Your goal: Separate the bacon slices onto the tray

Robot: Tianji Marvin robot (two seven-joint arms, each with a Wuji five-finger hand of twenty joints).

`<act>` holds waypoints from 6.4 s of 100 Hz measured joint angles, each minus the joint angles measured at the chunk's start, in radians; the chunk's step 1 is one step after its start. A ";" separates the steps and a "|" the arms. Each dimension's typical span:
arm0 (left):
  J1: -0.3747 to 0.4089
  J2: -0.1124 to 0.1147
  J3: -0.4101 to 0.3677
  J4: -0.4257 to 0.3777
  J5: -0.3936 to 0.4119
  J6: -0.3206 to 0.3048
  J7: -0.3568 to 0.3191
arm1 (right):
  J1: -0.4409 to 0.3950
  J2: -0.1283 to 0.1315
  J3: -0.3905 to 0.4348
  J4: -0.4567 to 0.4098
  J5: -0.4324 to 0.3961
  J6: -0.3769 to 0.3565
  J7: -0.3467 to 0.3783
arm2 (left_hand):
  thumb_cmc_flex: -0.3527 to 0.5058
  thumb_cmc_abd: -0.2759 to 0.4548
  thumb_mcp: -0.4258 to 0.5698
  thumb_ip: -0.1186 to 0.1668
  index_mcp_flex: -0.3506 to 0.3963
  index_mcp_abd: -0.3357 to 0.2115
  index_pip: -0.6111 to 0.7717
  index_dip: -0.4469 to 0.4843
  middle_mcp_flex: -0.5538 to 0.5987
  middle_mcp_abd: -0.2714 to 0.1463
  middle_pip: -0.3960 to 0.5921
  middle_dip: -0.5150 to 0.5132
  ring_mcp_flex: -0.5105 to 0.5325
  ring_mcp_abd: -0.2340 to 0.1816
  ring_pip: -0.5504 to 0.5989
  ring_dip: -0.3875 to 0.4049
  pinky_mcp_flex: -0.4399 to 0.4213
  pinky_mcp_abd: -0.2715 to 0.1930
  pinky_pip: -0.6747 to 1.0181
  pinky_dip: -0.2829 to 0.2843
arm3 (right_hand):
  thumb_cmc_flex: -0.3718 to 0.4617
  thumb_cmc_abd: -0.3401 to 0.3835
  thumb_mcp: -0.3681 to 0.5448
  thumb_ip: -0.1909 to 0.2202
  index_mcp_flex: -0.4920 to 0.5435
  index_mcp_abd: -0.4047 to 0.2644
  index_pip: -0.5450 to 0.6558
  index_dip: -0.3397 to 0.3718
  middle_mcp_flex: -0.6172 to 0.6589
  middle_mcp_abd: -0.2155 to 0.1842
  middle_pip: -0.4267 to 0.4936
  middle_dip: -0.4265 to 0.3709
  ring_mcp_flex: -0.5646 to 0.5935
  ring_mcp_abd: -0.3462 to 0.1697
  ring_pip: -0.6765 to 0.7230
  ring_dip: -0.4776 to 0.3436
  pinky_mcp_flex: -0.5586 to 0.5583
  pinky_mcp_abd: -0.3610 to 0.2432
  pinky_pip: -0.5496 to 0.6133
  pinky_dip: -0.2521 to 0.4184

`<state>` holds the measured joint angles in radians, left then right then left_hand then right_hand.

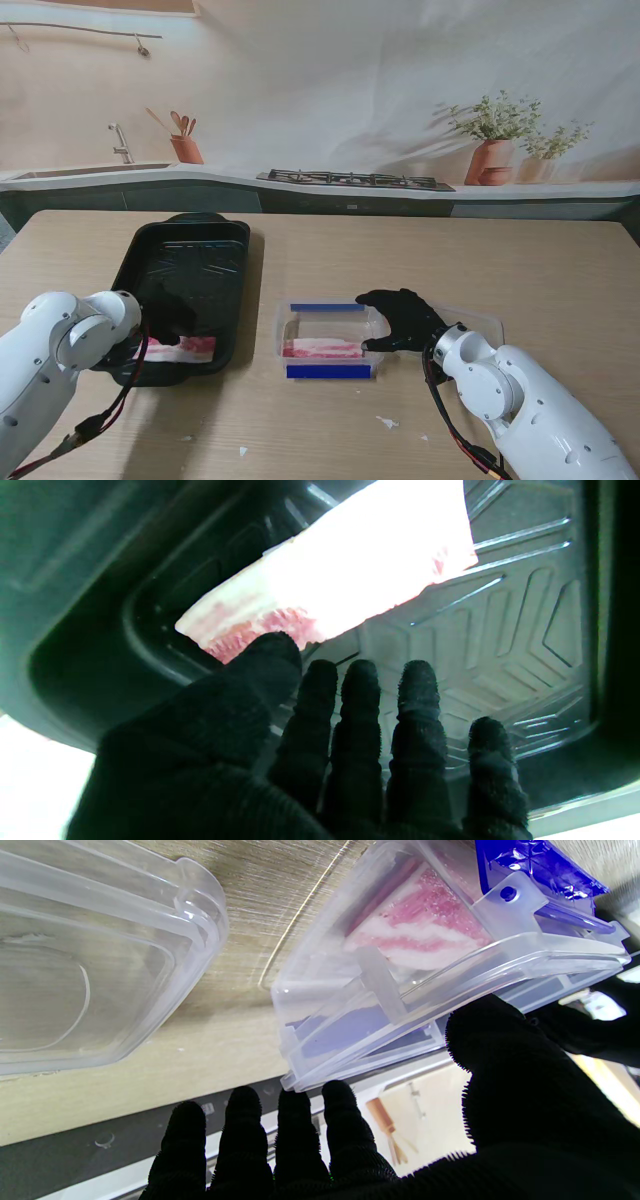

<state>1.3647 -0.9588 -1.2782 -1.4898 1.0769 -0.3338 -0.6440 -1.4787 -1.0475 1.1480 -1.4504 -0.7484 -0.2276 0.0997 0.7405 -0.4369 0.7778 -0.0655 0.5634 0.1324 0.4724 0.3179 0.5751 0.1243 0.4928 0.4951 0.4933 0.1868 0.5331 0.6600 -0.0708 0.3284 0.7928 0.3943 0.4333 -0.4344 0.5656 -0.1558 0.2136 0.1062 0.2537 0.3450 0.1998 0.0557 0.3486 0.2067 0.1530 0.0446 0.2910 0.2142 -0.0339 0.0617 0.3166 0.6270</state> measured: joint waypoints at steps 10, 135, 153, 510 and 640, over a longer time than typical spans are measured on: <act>-0.001 0.002 0.000 -0.001 -0.011 0.005 -0.006 | 0.000 0.000 0.000 0.000 0.000 0.000 0.000 | -0.025 0.000 0.000 0.009 -0.026 0.001 -0.025 -0.013 -0.035 0.000 -0.028 -0.053 -0.021 -0.002 -0.053 -0.043 -0.001 0.000 -0.021 -0.001 | 0.000 0.000 0.000 0.000 0.000 0.000 0.000 0.000 0.000 0.000 0.000 0.000 0.000 0.000 0.000 0.000 0.000 0.000 0.000 0.000; -0.141 -0.060 0.343 -0.206 -0.607 0.450 0.242 | -0.006 -0.003 0.015 0.007 0.013 -0.030 -0.012 | -0.064 0.100 -0.127 0.009 0.193 0.124 0.001 -0.015 0.171 0.144 -0.020 -0.114 0.146 0.188 0.023 -0.102 0.469 0.103 0.246 0.124 | -0.001 0.009 -0.017 0.000 0.000 0.000 0.006 0.000 0.000 0.000 0.000 0.000 0.000 -0.002 0.000 0.000 0.000 0.000 0.000 0.000; -0.211 -0.088 0.468 -0.138 -0.666 0.489 0.252 | -0.007 -0.003 0.017 0.007 0.013 -0.033 -0.012 | -0.064 0.114 -0.151 0.009 0.202 0.144 -0.066 -0.043 0.167 0.166 -0.039 -0.124 0.130 0.198 0.003 -0.103 0.443 0.103 0.230 0.102 | -0.001 0.009 -0.017 0.000 0.000 0.000 0.004 0.000 0.000 0.000 0.000 0.000 0.000 -0.002 0.000 0.000 0.000 0.000 0.000 0.000; -0.457 -0.181 0.872 0.150 -0.644 0.463 0.321 | 0.000 -0.002 0.010 0.014 0.018 -0.037 -0.004 | 0.055 -0.188 -0.017 -0.029 0.170 -0.111 0.400 0.050 0.291 -0.037 0.227 0.504 0.234 0.023 0.326 0.195 0.116 0.053 0.140 0.076 | -0.001 0.009 -0.017 0.000 0.000 0.000 0.003 0.000 0.000 0.000 0.000 0.004 0.000 -0.004 0.000 0.000 0.000 0.000 0.000 0.000; -0.412 -0.141 0.807 0.075 -0.455 0.384 0.372 | 0.000 -0.003 0.008 0.016 0.021 -0.030 -0.006 | 0.152 -0.084 -0.090 -0.030 0.188 -0.083 0.398 0.156 0.312 -0.029 0.078 0.565 0.159 0.037 0.310 0.195 0.002 0.063 0.066 0.040 | -0.001 0.009 -0.017 0.000 0.000 0.000 0.003 0.000 0.000 0.000 0.000 0.004 0.000 -0.004 0.000 0.001 0.000 0.000 0.000 0.000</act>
<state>0.9530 -1.0998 -0.4716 -1.4152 0.6220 0.0506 -0.2720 -1.4787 -1.0500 1.1562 -1.4341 -0.7273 -0.2576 0.0937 0.8923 -0.5209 0.6877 -0.0953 0.7515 0.0490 0.8700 0.4740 0.8867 0.0954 0.5709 1.0597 0.6521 0.2236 0.8428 0.8548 -0.0684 0.3914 0.8589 0.4344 0.4326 -0.4252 0.5491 -0.1558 0.2137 0.1062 0.2567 0.3450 0.1998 0.0557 0.3490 0.2105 0.1530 0.0409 0.2912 0.2148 -0.0339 0.0620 0.3166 0.6272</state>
